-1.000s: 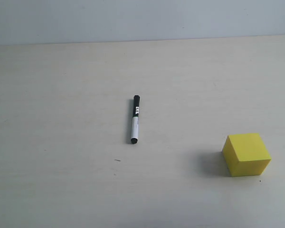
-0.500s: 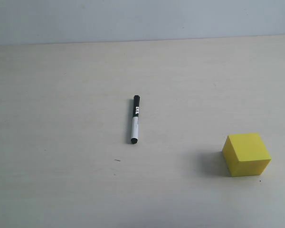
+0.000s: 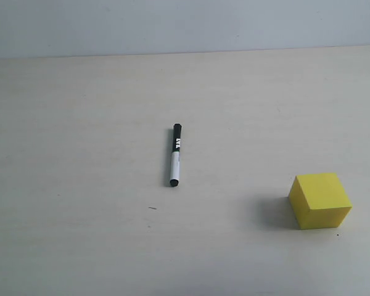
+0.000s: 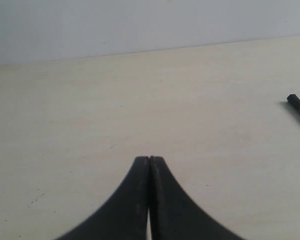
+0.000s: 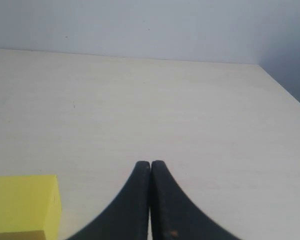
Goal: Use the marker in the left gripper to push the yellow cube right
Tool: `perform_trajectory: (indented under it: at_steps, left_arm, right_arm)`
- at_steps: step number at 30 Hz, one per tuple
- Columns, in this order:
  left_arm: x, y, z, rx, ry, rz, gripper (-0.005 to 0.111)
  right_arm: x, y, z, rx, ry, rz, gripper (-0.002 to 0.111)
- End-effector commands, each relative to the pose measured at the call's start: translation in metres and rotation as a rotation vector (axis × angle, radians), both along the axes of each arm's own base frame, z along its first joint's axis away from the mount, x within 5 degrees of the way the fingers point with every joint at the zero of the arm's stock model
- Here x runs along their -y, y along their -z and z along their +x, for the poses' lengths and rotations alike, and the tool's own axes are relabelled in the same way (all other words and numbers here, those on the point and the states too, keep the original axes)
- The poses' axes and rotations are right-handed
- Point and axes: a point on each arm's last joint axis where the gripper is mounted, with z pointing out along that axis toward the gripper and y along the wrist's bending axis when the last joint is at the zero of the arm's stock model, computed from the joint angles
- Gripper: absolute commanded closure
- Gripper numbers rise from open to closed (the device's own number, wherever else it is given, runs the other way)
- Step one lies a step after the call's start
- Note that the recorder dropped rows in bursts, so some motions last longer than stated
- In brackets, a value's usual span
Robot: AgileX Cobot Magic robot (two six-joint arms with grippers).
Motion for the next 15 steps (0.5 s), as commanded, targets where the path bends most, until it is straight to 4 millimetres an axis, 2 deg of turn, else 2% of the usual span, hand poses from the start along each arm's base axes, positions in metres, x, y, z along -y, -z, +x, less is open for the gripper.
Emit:
perform_trajectory:
  at_steps: [1,15]
  left_arm:
    - [-0.0003,-0.0003,-0.0001,0.009,-0.002,0.006,0.107]
    - [-0.0003,-0.0003,-0.0001,0.009,-0.002,0.006,0.107]
  right_arm:
    - [0.0002,-0.0002,0.0,0.012,0.002,-0.008,0.108]
    - [0.0002,-0.0004,0.0,0.014,0.001,-0.007,0.108]
